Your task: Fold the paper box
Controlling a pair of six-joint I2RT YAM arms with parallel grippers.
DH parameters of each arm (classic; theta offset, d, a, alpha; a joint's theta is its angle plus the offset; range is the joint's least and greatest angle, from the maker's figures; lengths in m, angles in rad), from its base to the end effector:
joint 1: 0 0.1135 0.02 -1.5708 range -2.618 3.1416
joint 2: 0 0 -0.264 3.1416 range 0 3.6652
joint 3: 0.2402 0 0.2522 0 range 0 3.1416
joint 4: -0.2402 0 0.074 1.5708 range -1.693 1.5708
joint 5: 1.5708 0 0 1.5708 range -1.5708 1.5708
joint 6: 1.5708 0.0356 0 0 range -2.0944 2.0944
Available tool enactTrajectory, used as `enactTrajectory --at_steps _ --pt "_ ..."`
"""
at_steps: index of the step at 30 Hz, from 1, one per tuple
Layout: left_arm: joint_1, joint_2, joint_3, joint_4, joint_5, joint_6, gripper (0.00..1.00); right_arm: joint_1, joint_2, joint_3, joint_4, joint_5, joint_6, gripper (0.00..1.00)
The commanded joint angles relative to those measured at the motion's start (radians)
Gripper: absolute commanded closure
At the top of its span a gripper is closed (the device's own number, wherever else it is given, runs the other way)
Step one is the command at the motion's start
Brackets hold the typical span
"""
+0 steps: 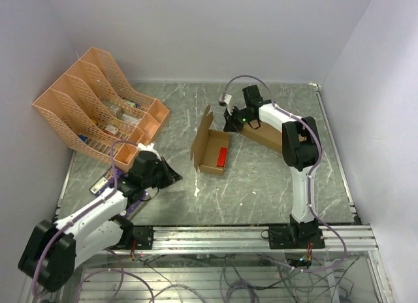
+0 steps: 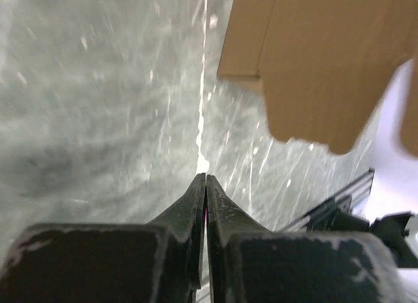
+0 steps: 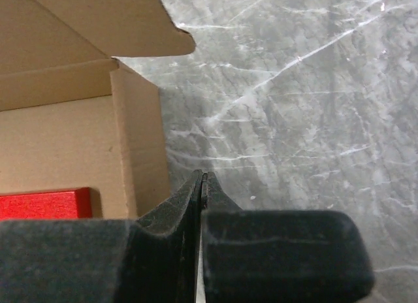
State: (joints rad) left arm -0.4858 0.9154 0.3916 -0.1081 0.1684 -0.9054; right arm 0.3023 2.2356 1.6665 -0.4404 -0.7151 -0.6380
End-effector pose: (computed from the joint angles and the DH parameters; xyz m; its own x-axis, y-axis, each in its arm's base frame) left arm 0.1646 -0.0936 0.1878 -0.7787 -0.4659 -0.4203 -0.0529 0.7162 -0.6959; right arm 0.4467 0.1638 0.1544 -0.3169 -0.5699 -0.7582 -0.9296 0.3454 0.1289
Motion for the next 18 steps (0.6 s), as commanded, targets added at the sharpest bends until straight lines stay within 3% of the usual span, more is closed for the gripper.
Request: enactTrajectory --at_steps 1,4,9,18 --pt "-0.127 0.115 -0.100 0.298 -0.033 -0.190 0.90 0.004 -0.029 -0.011 -0.050 -0.039 -0.046 1.00" --pt "-0.191 0.262 -0.113 0.489 -0.068 -0.248 0.90 0.007 -0.058 -0.063 -0.035 -0.049 -0.041 1.00" --pt "-0.216 0.490 -0.066 0.673 -0.057 -0.249 0.90 0.009 -0.102 -0.140 -0.017 -0.066 -0.020 1.00" --pt "-0.175 0.550 -0.011 0.604 -0.119 -0.169 0.89 0.009 -0.267 -0.342 0.029 -0.087 0.029 1.00"
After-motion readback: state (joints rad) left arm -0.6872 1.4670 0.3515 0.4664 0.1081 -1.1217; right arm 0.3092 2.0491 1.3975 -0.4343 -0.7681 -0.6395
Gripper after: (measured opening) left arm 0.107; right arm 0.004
